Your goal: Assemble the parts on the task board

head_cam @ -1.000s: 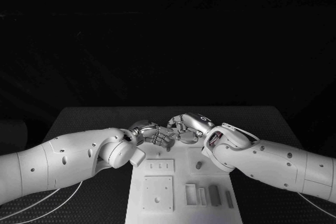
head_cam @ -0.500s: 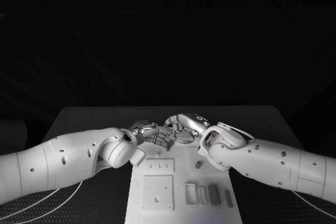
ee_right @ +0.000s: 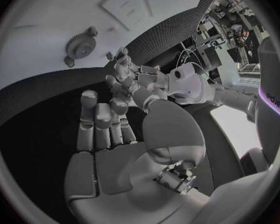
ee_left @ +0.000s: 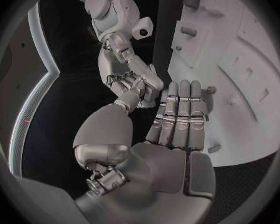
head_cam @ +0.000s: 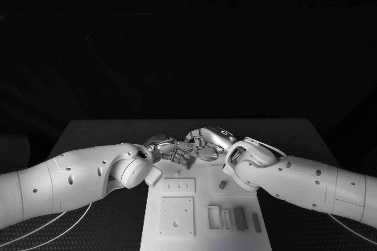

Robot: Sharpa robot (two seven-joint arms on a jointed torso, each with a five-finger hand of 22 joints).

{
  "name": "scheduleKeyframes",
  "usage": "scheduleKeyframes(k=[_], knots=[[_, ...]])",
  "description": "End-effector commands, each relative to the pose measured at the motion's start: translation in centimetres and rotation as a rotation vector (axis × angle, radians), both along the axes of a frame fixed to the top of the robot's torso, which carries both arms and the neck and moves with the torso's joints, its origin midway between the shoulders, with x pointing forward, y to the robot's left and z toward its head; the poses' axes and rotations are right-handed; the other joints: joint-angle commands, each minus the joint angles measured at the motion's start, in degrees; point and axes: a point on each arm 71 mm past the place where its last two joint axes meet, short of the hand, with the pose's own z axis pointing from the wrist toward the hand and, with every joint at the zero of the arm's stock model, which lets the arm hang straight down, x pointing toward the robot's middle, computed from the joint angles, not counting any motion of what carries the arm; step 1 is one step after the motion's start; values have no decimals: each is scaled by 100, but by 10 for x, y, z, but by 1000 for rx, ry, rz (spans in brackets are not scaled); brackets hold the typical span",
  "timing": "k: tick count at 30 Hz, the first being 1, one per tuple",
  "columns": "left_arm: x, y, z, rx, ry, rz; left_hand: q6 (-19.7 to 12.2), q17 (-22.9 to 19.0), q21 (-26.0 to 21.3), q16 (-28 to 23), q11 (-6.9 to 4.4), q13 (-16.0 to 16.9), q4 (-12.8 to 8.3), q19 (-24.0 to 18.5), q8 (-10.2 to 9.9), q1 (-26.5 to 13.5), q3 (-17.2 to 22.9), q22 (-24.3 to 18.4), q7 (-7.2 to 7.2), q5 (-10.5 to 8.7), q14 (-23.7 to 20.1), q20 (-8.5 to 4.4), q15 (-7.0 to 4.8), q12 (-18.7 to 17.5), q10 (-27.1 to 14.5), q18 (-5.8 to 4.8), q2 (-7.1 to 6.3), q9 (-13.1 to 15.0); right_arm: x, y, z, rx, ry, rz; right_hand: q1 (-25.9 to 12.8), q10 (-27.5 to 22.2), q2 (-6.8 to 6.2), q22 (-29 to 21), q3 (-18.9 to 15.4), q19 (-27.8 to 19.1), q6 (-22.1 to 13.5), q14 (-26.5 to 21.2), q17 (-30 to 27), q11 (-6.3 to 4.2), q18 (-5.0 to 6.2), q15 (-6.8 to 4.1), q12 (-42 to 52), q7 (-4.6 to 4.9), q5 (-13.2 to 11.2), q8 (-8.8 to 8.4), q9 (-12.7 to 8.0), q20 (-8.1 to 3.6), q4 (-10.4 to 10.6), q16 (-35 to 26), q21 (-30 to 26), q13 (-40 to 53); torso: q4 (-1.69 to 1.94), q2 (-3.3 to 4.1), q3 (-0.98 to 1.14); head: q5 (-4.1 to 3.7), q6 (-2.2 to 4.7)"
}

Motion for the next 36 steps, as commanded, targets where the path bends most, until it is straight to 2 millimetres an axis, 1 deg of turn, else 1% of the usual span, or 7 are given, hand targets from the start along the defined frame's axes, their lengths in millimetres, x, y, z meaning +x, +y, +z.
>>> scheduleKeyframes(k=[1,4,10,20,23,29,36], knots=[[1,3,-1,30,15,11,-79,10,-42,-27,4,8,12,-32,-45,-124,-86,10,14,-33,-53,-6,9,-51,-60,69,-88,-11,-1,0,1,-4,-18,5,58,-298,7,62,-42,23,979,46,-10,-252,78,-113,2,-218,7,30,5,-39,-4,17,24,-7,3,-1,6,-2,-3],[2,6,-2,50,20,16,-85,15,-59,-46,14,11,62,-54,-50,-295,-182,9,18,-34,-76,0,18,-66,-86,66,-187,-7,-1,0,1,-7,-27,2,63,-295,0,62,-43,26,981,51,-11,-253,78,-114,1,-218,7,31,9,-42,-6,17,25,-8,1,-2,6,1,-4],[1,6,-3,58,32,6,-130,25,-89,-78,35,12,102,-94,-77,-542,-337,5,30,-33,-117,6,28,-100,-147,74,-296,-8,-1,0,2,-14,-34,1,73,-288,-10,61,-45,30,984,57,-13,-255,78,-116,1,-219,7,33,16,-46,-6,18,25,-11,-6,4,4,-5,-10],[0,8,-4,61,34,1,-150,47,-114,-105,64,15,114,-115,-89,-736,-443,6,33,-32,-146,15,36,-142,-227,91,-329,3,1,-3,-1,-46,-29,-8,81,-281,-13,60,-46,35,985,64,-14,-255,78,-116,0,-218,7,35,22,-51,-5,18,26,-14,-4,1,1,-11,-20],[1,7,-2,52,19,7,-31,67,-115,-97,33,44,73,-110,-20,-693,-414,14,-18,-32,-123,14,26,-102,-159,101,-246,39,3,-2,-3,-63,-26,-10,81,-280,-14,60,-47,36,985,65,-15,-255,78,-117,-1,-218,7,35,23,-52,-5,18,26,-15,-7,1,-4,-20,-21],[0,3,-1,34,6,-3,185,109,-99,-67,-58,118,-102,-84,93,-329,-176,46,-115,-32,-48,7,2,7,34,93,90,97,3,0,-5,-74,-20,-5,81,-278,-14,60,-48,37,985,67,-16,-254,78,-116,-1,-217,7,35,25,-53,-4,18,25,-16,-5,2,-5,-24,-24],[1,2,0,29,-3,2,273,126,-116,-83,-69,145,-213,-121,121,-95,12,63,-164,-32,-48,11,10,19,67,51,200,112,2,2,-7,-77,-13,-3,81,-276,-13,59,-49,38,984,69,-17,-254,78,-116,-2,-217,7,34,27,-54,-3,17,24,-17,-2,-1,2,-12,-26]])
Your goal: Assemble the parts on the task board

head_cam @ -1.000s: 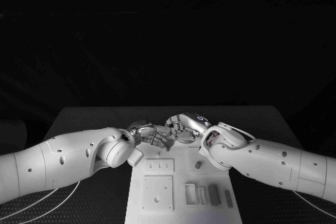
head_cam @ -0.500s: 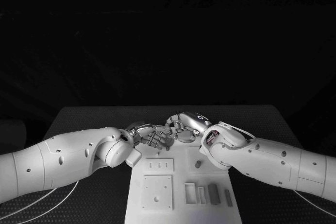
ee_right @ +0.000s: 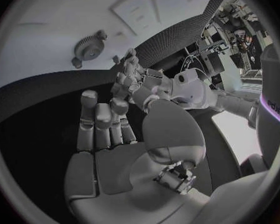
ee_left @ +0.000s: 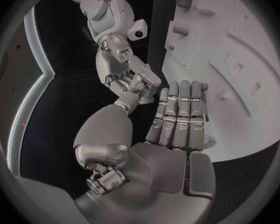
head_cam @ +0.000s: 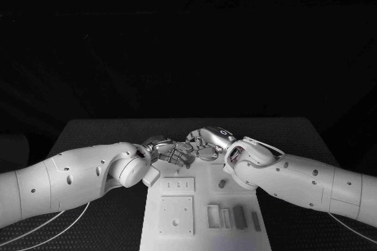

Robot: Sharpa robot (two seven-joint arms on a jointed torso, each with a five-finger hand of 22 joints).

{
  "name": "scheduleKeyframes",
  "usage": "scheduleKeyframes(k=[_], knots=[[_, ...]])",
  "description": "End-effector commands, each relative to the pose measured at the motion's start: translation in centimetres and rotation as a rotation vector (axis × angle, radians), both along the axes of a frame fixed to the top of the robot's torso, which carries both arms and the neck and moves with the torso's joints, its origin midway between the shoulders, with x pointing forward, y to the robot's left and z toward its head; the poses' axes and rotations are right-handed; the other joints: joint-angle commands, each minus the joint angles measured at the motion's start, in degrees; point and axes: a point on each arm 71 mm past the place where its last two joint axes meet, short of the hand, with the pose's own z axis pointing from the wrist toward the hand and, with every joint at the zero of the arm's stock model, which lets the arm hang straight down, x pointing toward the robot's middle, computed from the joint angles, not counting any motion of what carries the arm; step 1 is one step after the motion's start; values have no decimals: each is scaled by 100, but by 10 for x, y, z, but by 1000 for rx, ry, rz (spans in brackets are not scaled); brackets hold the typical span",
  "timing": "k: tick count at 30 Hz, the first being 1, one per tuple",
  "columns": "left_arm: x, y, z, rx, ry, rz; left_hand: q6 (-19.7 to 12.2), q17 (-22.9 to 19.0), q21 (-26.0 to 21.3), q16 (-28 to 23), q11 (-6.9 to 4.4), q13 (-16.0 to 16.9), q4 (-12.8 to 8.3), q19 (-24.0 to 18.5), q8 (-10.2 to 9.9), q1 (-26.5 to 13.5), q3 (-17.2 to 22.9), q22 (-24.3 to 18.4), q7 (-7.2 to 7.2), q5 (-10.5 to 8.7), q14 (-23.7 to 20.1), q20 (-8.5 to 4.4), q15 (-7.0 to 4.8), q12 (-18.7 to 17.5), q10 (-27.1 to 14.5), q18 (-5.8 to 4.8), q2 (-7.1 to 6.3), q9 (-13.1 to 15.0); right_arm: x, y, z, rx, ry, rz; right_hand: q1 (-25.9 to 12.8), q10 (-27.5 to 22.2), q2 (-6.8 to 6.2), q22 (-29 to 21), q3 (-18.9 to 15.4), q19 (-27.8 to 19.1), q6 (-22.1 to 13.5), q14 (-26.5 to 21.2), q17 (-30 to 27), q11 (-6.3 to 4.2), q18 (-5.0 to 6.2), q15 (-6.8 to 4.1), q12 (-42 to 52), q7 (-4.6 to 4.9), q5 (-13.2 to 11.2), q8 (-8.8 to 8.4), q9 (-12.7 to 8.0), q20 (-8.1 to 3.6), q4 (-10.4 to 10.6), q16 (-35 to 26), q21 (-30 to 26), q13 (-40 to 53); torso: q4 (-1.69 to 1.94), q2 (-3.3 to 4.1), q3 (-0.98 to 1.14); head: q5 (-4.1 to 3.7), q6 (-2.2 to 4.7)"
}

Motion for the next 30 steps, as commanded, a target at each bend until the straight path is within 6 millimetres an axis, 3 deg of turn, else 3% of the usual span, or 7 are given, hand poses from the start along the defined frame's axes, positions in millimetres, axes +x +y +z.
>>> scheduleKeyframes(k=[1,10,23,30], knots=[[0,-2,3,-19,-24,-4,49,7,-25,4,6,9,8,-38,25,53,44,10,0,-32,23,12,24,11,53,50,-6,6,-1,3,-2,-23,5,13,59,-283,9,59,-33,5,967,53,-7,-246,78,-100,-2,-201,7,34,8,-42,12,17,24,-7,-1,-1,6,5,-3],[0,-3,3,-22,-23,-1,64,12,-26,-1,5,15,13,-40,27,54,64,17,-4,-32,23,12,26,13,60,41,19,8,-2,4,-3,-25,11,15,58,-281,8,58,-35,6,967,55,-9,-246,78,-100,-3,-201,7,34,11,-43,12,16,23,-9,-4,0,14,3,-11],[-1,-5,2,-27,-7,1,62,17,-30,-14,17,18,41,-50,11,-4,54,27,16,-32,14,12,32,-3,38,29,0,3,-3,7,-5,-21,14,14,60,-278,7,57,-37,7,966,57,-10,-246,78,-100,-5,-202,7,34,14,-44,12,15,22,-11,-3,0,9,0,-12],[-1,-5,2,-27,-5,11,111,32,-19,-12,-3,39,16,-35,25,56,115,47,-6,-31,35,-1,20,16,78,34,67,11,-3,8,-6,-23,19,15,60,-277,5,57,-39,9,966,59,-11,-247,78,-100,-6,-202,7,34,17,-45,12,15,21,-12,2,0,9,0,-16]])
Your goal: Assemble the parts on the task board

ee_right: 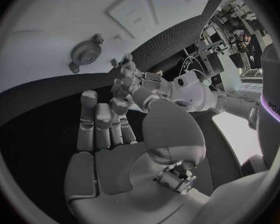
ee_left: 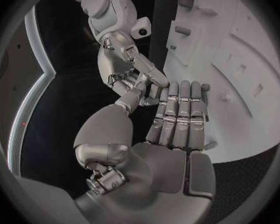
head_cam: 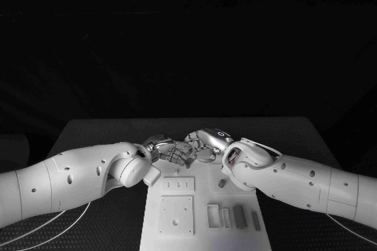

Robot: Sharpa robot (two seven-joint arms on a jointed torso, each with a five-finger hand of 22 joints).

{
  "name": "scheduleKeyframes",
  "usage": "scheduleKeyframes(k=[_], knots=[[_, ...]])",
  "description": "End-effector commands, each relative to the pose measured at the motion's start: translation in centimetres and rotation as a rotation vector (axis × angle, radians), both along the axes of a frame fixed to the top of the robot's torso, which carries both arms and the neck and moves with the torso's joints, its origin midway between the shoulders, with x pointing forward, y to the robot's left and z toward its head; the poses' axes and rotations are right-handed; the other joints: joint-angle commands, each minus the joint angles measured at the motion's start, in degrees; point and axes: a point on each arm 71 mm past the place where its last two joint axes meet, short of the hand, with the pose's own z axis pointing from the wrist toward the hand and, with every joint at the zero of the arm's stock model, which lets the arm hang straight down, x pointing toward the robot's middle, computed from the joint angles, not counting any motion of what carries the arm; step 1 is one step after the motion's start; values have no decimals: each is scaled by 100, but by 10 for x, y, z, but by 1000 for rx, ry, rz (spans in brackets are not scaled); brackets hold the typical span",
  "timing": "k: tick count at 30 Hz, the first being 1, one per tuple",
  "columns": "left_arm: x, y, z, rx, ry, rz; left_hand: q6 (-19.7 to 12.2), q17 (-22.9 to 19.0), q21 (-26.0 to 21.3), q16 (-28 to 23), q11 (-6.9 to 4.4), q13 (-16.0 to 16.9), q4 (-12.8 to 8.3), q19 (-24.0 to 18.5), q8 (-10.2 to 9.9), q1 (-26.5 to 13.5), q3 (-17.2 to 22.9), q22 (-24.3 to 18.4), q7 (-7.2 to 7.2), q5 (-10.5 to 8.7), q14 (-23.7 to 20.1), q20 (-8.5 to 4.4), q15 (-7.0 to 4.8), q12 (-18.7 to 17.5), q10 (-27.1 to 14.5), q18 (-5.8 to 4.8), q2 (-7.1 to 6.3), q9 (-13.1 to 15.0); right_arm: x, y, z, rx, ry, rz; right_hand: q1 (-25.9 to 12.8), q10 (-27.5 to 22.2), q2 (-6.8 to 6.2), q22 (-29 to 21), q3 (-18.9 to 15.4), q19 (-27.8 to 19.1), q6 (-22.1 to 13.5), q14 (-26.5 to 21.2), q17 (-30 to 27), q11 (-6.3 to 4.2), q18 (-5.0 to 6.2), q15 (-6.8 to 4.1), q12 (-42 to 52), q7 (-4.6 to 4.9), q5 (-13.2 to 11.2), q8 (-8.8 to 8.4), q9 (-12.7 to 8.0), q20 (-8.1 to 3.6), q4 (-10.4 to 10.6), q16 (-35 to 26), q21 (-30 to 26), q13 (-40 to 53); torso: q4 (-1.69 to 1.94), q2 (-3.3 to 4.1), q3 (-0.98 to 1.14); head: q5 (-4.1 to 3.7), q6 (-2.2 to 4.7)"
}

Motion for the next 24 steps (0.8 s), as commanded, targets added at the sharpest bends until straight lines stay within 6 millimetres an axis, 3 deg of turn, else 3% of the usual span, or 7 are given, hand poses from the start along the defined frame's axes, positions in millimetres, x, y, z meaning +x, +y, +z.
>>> scheduleKeyframes(k=[1,9,24], knots=[[0,-3,2,-16,-7,10,59,10,-21,-12,-5,10,-9,-14,28,18,46,12,4,-31,38,-23,19,20,42,33,50,9,-1,2,-2,-14,4,9,60,-287,5,57,-37,8,966,56,-6,-237,78,-96,-6,-201,7,35,4,-46,9,15,21,-8,4,-1,-2,4,-6],[1,-2,3,-12,-15,28,267,82,-7,62,-98,81,-84,4,109,296,246,56,-98,-32,197,-51,-45,110,232,15,264,50,-1,2,-3,-18,9,9,60,-285,2,56,-39,10,966,58,-7,-237,78,-97,-7,-202,6,35,7,-47,9,15,21,-9,0,-1,-1,13,-9],[2,-2,3,-3,-17,41,416,202,9,120,-155,136,-90,27,141,625,556,110,-183,-32,284,-107,-97,146,366,-49,321,76,-2,3,-6,-21,18,8,62,-282,2,55,-42,12,965,61,-9,-238,78,-97,-8,-203,7,36,12,-48,10,14,20,-11,0,0,3,28,-23]])
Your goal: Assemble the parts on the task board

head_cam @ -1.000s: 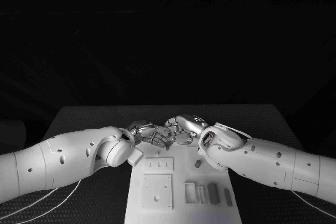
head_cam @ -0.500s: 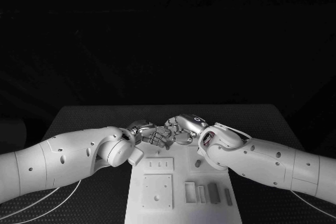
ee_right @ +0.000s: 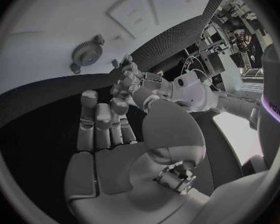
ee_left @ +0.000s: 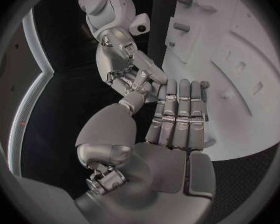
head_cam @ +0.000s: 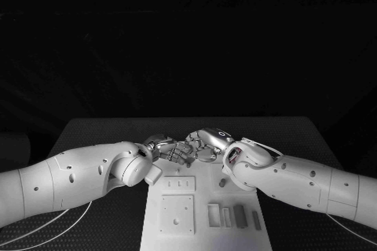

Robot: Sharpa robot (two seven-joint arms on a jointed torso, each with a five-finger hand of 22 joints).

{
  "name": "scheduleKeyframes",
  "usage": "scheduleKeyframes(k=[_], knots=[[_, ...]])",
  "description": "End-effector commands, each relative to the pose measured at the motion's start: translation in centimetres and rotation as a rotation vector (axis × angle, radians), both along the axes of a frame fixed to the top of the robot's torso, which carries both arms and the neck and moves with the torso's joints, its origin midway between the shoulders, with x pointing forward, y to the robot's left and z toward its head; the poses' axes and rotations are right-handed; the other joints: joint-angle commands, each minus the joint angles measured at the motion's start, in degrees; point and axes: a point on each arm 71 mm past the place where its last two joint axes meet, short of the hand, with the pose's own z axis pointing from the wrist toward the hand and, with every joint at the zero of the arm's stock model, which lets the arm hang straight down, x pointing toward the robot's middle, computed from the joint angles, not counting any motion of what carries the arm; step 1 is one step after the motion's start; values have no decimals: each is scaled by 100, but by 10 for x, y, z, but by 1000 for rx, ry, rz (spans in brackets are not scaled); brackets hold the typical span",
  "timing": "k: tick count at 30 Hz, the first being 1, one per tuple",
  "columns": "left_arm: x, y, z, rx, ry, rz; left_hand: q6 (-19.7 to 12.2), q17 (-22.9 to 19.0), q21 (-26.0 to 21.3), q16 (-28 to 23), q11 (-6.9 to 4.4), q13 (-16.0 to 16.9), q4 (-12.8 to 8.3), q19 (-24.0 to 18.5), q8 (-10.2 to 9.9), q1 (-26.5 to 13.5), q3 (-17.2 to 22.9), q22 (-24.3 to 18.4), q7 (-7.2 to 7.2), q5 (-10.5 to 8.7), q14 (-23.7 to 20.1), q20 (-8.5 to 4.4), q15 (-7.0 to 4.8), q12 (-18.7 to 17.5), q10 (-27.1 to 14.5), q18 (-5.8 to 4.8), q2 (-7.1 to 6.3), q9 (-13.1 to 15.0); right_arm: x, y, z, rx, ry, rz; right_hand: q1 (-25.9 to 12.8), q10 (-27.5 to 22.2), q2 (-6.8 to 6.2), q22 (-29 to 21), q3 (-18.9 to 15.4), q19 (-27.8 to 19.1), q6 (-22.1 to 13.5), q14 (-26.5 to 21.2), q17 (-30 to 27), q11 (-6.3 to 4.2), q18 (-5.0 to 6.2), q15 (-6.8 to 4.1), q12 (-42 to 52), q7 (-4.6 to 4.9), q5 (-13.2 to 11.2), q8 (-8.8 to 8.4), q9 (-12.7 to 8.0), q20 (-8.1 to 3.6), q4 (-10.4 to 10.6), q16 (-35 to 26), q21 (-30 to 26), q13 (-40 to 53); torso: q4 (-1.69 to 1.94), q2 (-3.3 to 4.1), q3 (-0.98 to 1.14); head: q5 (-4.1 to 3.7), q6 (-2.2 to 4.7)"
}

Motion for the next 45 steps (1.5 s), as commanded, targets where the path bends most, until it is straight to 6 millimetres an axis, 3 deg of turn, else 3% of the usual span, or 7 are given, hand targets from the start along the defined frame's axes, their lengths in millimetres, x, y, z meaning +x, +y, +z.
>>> scheduleKeyframes(k=[1,9,18,22,29,37,45], knots=[[1,-2,4,-9,-17,10,56,15,8,32,-14,9,-2,-5,20,78,66,11,-2,-21,40,-36,3,12,43,-53,8,5,-2,3,-4,-19,13,17,62,-281,2,55,-27,-9,965,61,-10,-238,78,-97,-8,-203,7,19,6,-47,-4,13,20,-7,-1,0,0,3,-5],[2,-2,4,4,-31,35,180,77,27,59,-56,48,9,31,54,165,248,48,-55,23,121,-80,-36,37,145,-90,-11,39,-2,2,-4,-18,14,15,62,-280,0,54,-30,-7,965,63,-11,-239,78,-97,-9,-204,6,19,9,-47,-5,13,19,-9,1,-1,-4,13,-10],[4,0,4,12,-36,57,381,220,98,123,-152,172,18,189,126,-4,388,125,-113,611,296,-185,-136,114,365,-118,-35,204,1,-3,-6,9,38,-4,10,-309,-59,52,-57,-27,952,43,-21,-240,72,-96,-42,-219,6,5,10,-31,19,-11,5,-25,-2,0,-5,18,-23],[4,1,4,14,-34,62,418,266,114,142,-176,214,12,223,138,-58,391,146,-132,719,333,-207,-161,134,411,-118,-38,253,3,-7,-6,41,49,-20,-245,-450,-339,33,-135,-123,629,-69,-59,-138,78,-33,-182,-92,11,-228,-96,16,44,-110,-68,-94,-1,-2,-4,14,-30],[4,5,2,30,-20,68,458,323,133,163,-202,265,7,263,147,-115,391,172,-152,749,371,-232,-185,157,460,-118,-33,309,9,-25,-2,165,39,-58,-694,-1014,-846,-107,-161,-703,-258,-664,-298,259,-14,379,-661,324,3,-763,-342,245,102,-627,-525,-386,-2,-2,-1,18,-42],[4,13,1,94,-24,65,479,370,150,178,-218,307,-3,292,145,-131,398,197,-165,727,399,-256,-199,169,486,-118,-43,353,13,-56,0,256,48,-72,-820,-1329,-913,-128,-324,-1062,-572,-1012,-434,409,-56,517,-795,462,3,-903,-416,404,92,-784,-728,-578,-5,-2,5,64,-57],[-1,19,-3,268,-40,-29,507,513,278,385,-283,479,-6,401,116,-102,382,355,-178,723,464,-327,-256,258,594,-106,-84,450,40,-94,11,355,100,-205,-845,-1304,-756,-102,-380,-1037,-529,-995,-449,395,-10,506,-718,447,4,-855,-405,429,88,-712,-696,-620,-20,0,22,92,-86]])
